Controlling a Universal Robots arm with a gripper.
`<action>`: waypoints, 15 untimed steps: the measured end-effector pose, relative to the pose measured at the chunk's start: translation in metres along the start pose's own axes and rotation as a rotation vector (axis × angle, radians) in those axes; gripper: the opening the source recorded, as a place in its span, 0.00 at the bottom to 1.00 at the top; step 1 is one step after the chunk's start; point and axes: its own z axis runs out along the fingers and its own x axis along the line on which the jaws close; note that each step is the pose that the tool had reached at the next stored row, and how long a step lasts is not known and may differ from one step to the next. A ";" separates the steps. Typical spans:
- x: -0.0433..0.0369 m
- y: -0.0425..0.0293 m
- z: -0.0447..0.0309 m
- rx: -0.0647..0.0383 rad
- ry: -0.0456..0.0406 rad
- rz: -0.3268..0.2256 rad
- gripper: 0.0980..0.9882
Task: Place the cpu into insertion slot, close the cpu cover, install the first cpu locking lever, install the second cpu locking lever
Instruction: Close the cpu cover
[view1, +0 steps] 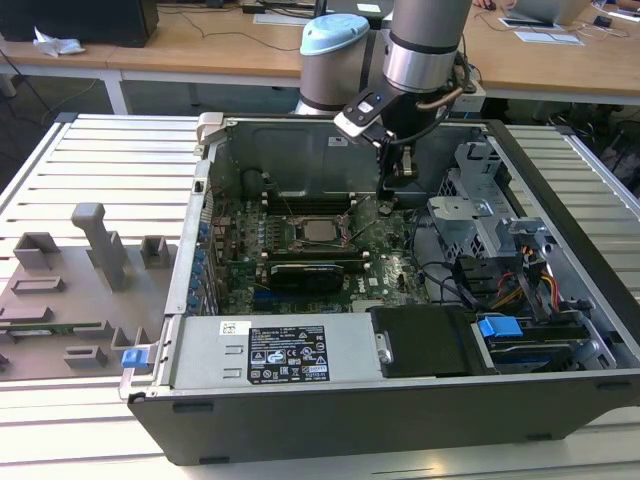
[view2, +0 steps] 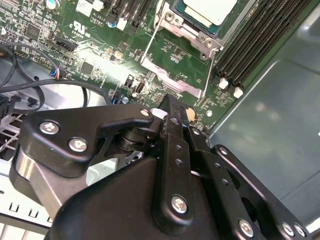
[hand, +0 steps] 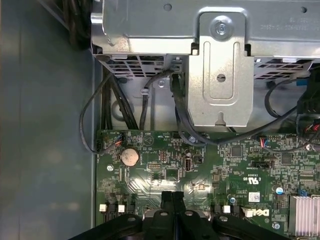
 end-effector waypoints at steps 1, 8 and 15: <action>0.0000 0.0000 0.0012 0.000 0.0001 0.000 0.01; 0.0000 0.0000 0.0062 0.000 0.0000 0.000 0.01; 0.0000 0.0000 0.0126 0.000 0.0003 0.000 0.01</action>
